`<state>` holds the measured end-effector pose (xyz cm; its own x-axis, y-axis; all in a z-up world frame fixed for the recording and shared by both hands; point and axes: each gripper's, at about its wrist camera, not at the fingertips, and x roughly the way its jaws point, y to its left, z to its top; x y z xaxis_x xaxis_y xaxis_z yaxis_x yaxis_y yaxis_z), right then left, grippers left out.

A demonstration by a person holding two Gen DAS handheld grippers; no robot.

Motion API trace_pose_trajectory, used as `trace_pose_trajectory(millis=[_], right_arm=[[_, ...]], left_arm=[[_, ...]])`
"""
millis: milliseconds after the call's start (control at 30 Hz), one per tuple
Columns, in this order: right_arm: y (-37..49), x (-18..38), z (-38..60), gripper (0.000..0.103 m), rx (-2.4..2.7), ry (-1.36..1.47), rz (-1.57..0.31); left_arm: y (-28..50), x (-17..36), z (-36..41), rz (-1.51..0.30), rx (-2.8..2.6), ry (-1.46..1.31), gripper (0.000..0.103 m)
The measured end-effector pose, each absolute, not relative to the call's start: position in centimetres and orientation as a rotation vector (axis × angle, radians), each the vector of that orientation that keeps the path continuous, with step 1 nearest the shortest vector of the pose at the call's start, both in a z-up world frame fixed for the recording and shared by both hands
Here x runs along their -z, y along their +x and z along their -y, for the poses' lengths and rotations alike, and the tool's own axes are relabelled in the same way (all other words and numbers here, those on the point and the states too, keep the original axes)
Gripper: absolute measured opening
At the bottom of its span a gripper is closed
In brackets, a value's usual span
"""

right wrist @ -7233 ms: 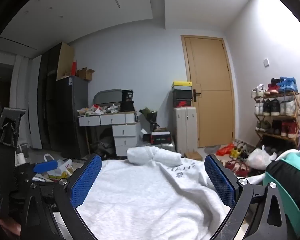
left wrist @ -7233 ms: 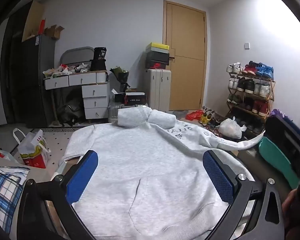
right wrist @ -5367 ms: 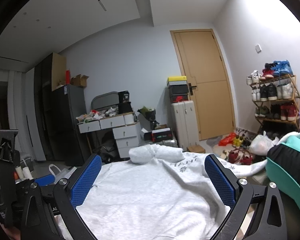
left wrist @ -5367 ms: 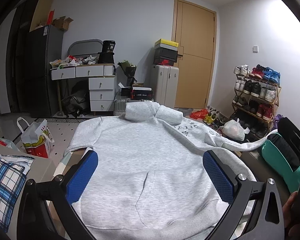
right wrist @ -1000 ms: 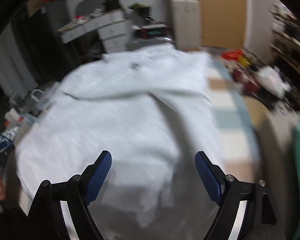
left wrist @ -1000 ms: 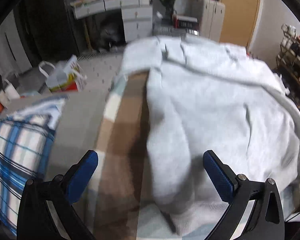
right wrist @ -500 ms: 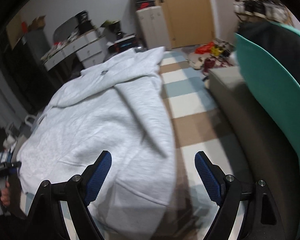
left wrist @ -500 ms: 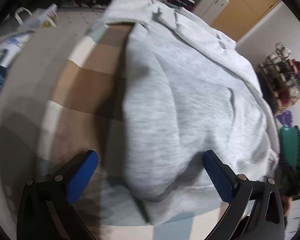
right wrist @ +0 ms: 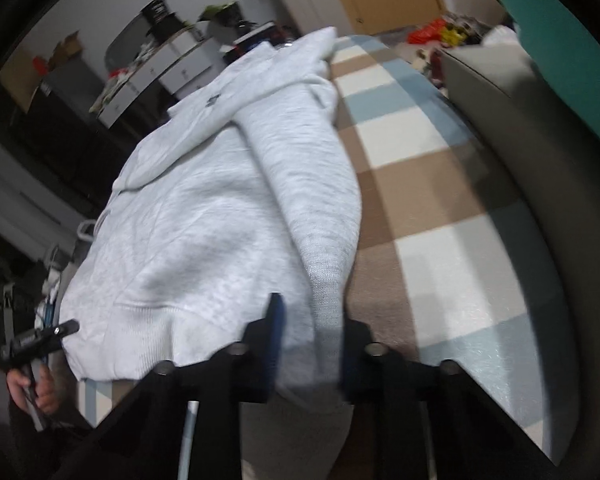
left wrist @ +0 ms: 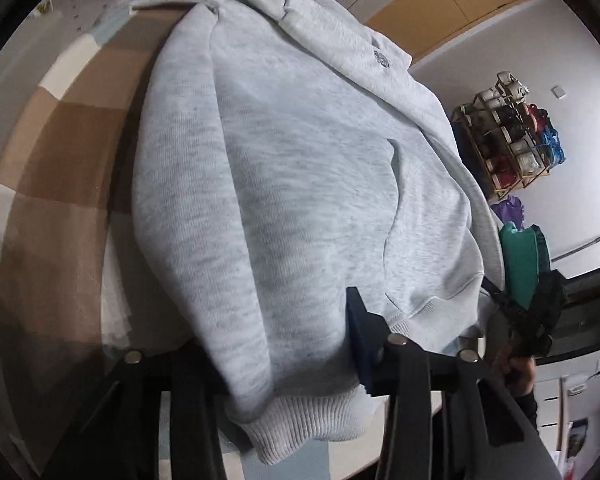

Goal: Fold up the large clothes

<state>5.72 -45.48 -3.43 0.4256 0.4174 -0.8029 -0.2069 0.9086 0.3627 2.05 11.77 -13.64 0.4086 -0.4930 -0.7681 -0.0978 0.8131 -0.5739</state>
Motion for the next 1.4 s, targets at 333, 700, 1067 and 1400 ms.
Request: trace_pose_trajectory(millis=[333,700,1067,1400], right_arm=[[1.7,0.0,45.7,0.005,-0.334,-0.018,-0.948],[-5.0,-2.2,51.4,0.005,-0.284,-0.024,-0.939],[-6.7,-2.2,50.4,0.016,-0.229,-0.105,-0.948],[-8.6,-11.3,41.1,0.085,-0.378,-0.289,-0.584]], left_arm=[[-1.3,13.1,-7.4,-1.177,0.210,-0.409,0.024],[-7.1,12.6,-2.2,-1.199,0.298,-0.240,0.024],[-6.4,11.7,-4.0,-1.191,0.271,-0.301,0.043],[-8.3,5.9,-10.3,-0.935,0.065,-0.342,0.072]])
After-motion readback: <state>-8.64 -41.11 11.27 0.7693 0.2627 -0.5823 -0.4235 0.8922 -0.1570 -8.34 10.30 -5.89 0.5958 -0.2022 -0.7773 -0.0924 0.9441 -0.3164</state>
